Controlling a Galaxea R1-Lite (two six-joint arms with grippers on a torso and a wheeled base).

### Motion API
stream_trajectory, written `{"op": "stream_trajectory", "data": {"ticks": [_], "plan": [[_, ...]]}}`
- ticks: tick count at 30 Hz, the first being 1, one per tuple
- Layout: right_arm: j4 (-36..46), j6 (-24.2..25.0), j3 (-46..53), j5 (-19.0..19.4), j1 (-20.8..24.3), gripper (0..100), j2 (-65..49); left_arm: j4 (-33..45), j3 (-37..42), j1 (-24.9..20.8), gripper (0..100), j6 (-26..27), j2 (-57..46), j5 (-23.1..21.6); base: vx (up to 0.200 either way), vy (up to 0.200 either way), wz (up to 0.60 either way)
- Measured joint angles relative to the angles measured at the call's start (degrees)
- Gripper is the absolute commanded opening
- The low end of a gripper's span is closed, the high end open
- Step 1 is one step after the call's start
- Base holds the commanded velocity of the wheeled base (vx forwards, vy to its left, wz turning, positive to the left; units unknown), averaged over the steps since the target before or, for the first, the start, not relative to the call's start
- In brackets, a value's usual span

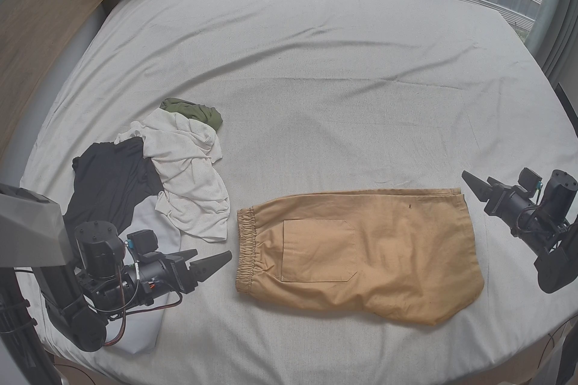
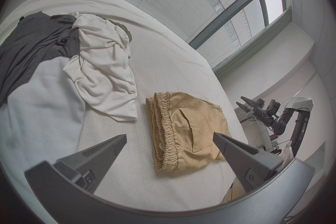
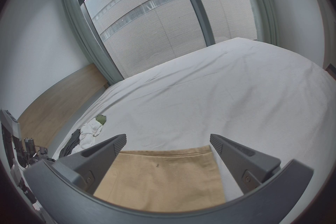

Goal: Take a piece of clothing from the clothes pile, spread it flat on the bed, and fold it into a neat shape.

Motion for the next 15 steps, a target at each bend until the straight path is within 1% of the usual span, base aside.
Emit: {"op": "stream_trajectory", "data": {"ticks": [9, 11, 15], "plan": [[-0.1, 1.0, -0.6, 0.5, 2.2, 100, -0.6, -0.1, 0.0, -0.7, 100, -0.1, 1.3, -0.2, 0.000, 0.000, 0.00], [0.1, 1.3, -1.3, 0.7, 3.3, 100, -1.5, 0.0, -0.1, -0.7, 100, 0.0, 1.1, -0.3, 0.000, 0.000, 0.00], [4.2, 1.5, -3.1, 1.3, 5.0, 100, -3.0, 0.0, -1.1, -0.9, 100, 0.2, 0.3, -1.4, 0.000, 0.000, 0.00]]}}
